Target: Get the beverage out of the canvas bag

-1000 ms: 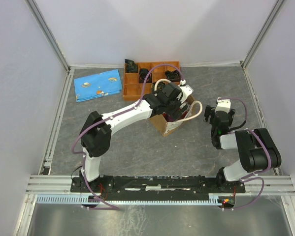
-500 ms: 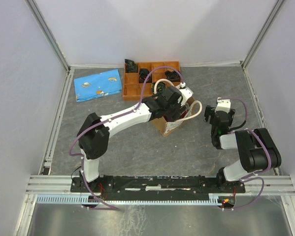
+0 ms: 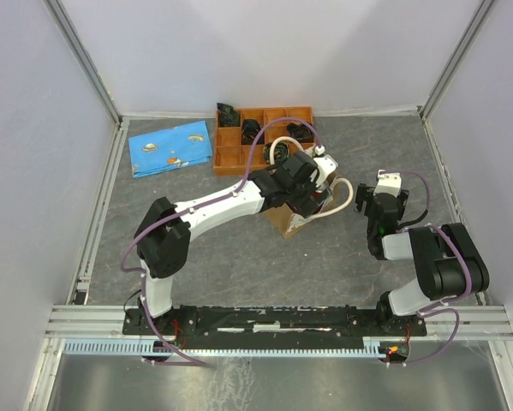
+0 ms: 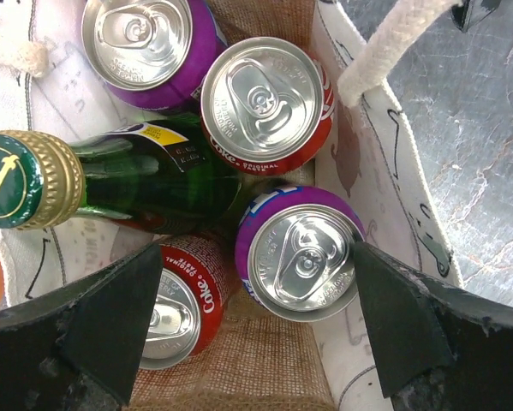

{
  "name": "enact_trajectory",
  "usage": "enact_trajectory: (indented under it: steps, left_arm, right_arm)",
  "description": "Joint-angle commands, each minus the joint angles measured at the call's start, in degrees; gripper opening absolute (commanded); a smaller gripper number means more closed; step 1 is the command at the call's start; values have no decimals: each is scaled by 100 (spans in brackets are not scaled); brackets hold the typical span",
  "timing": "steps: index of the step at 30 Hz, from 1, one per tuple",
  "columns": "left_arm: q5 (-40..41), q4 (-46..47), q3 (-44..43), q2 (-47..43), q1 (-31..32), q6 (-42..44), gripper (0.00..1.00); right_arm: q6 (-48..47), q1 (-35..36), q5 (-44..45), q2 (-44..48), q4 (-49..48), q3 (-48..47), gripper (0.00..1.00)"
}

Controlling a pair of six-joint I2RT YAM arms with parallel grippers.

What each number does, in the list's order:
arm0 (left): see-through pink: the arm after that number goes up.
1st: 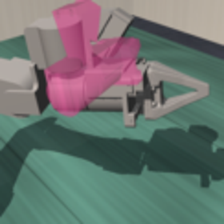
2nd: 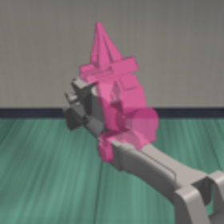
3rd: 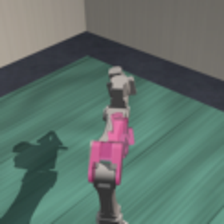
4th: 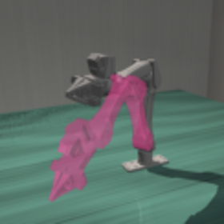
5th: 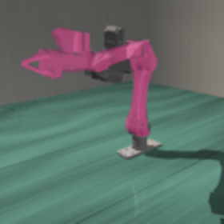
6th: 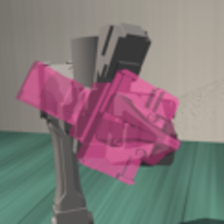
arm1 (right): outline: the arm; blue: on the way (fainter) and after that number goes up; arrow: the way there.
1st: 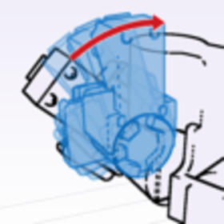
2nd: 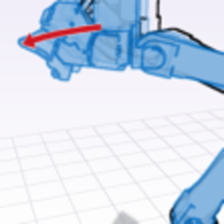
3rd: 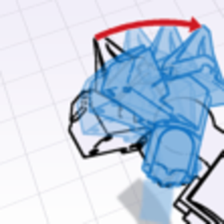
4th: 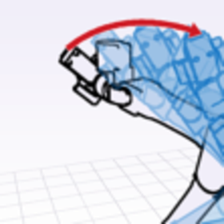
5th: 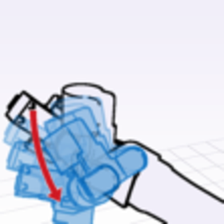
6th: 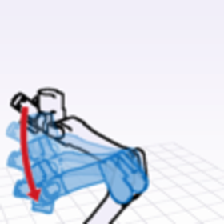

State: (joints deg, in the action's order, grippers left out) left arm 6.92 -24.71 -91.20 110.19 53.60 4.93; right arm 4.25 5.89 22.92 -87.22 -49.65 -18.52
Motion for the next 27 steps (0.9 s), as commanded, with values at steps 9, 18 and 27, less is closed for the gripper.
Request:
enact_trajectory:
  steps: [9, 18, 27]
  left_arm:
    - [345, -177, -227, -675, 185, -152, 99]
    - [443, -177, -311, -731, 220, -45, 100]
    - [487, -141, -370, -156, 214, -1, 100]
  right_arm:
    - [31, -12, -33, 55, -186, -152, 99]
    - [32, -12, -34, 53, -188, -152, 99]
    - [31, -13, -33, 54, -186, -151, 99]
